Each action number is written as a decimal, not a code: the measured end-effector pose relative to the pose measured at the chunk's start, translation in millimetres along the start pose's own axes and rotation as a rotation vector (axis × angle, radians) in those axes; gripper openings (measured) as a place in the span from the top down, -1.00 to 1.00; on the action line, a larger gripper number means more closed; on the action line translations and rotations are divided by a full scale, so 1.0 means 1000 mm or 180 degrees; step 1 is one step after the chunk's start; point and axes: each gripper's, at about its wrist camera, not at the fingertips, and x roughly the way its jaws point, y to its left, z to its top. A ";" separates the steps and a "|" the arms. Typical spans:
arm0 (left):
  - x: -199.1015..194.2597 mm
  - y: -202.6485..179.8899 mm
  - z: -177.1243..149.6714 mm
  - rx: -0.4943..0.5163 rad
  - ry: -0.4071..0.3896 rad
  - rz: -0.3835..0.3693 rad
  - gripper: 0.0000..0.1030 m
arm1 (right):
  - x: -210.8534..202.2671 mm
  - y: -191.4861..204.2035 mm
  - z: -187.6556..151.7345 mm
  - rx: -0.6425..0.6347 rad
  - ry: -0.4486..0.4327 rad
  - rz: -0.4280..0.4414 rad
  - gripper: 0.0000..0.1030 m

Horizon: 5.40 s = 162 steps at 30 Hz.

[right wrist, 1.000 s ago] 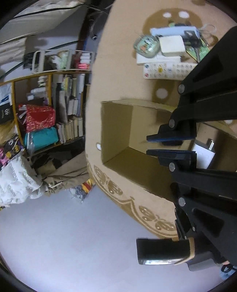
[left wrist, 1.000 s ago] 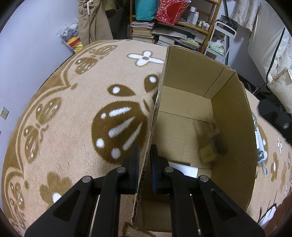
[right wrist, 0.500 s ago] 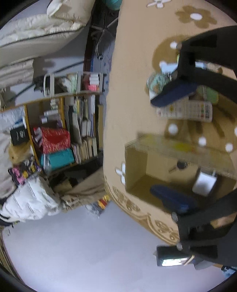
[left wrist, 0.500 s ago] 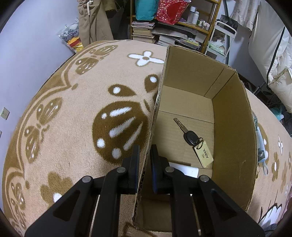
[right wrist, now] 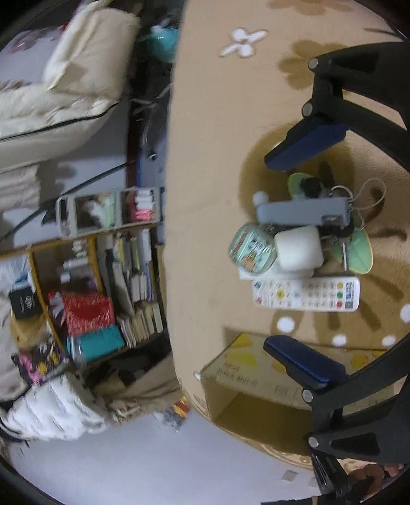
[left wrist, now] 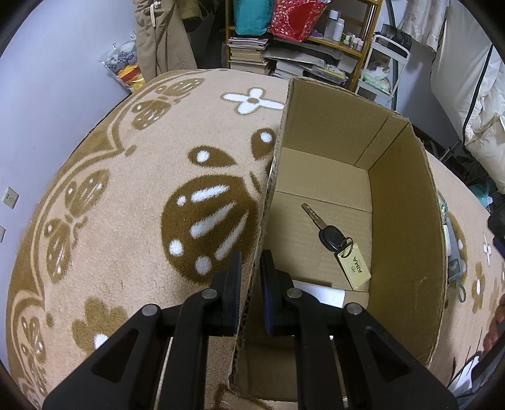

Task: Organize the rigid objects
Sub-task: 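Move the right gripper to the light-blue power bank and grasp it, then carry the power bank into the box and open the right gripper, then move the right gripper to the keyring and close on the keys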

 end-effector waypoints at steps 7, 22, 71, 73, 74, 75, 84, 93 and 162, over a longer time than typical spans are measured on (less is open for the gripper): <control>-0.001 -0.002 -0.001 0.0021 0.0004 0.0030 0.77 | 0.023 -0.021 -0.011 0.0143 0.0103 -0.0094 -1.00; -0.001 -0.002 0.000 0.0030 0.0006 0.0043 0.78 | 0.062 -0.050 -0.025 0.0365 0.0329 -0.0209 -0.81; -0.001 -0.004 0.001 0.0054 0.0010 0.0081 0.76 | 0.085 -0.035 -0.025 -0.0101 0.0525 -0.0330 0.40; -0.001 -0.003 0.001 0.0051 0.0011 0.0084 0.75 | 0.084 -0.032 -0.026 -0.0123 0.0512 -0.0378 0.40; -0.001 -0.003 0.001 0.0048 0.0012 0.0081 0.75 | 0.083 -0.030 -0.026 -0.0107 0.0517 -0.0396 0.40; -0.002 -0.002 0.001 0.0046 0.0013 0.0075 0.75 | 0.081 -0.030 -0.027 -0.0079 0.0517 -0.0405 0.40; -0.001 -0.002 0.001 0.0062 0.0019 0.0061 0.80 | 0.056 -0.059 -0.022 0.0560 0.0345 -0.0149 0.41; 0.000 -0.003 0.001 0.0032 0.0038 0.0067 0.78 | 0.022 -0.027 -0.007 0.0387 0.0006 0.0120 0.41; 0.004 0.000 0.000 -0.0021 0.0112 0.0009 0.72 | -0.005 0.100 0.012 -0.0715 0.0229 0.0134 -0.61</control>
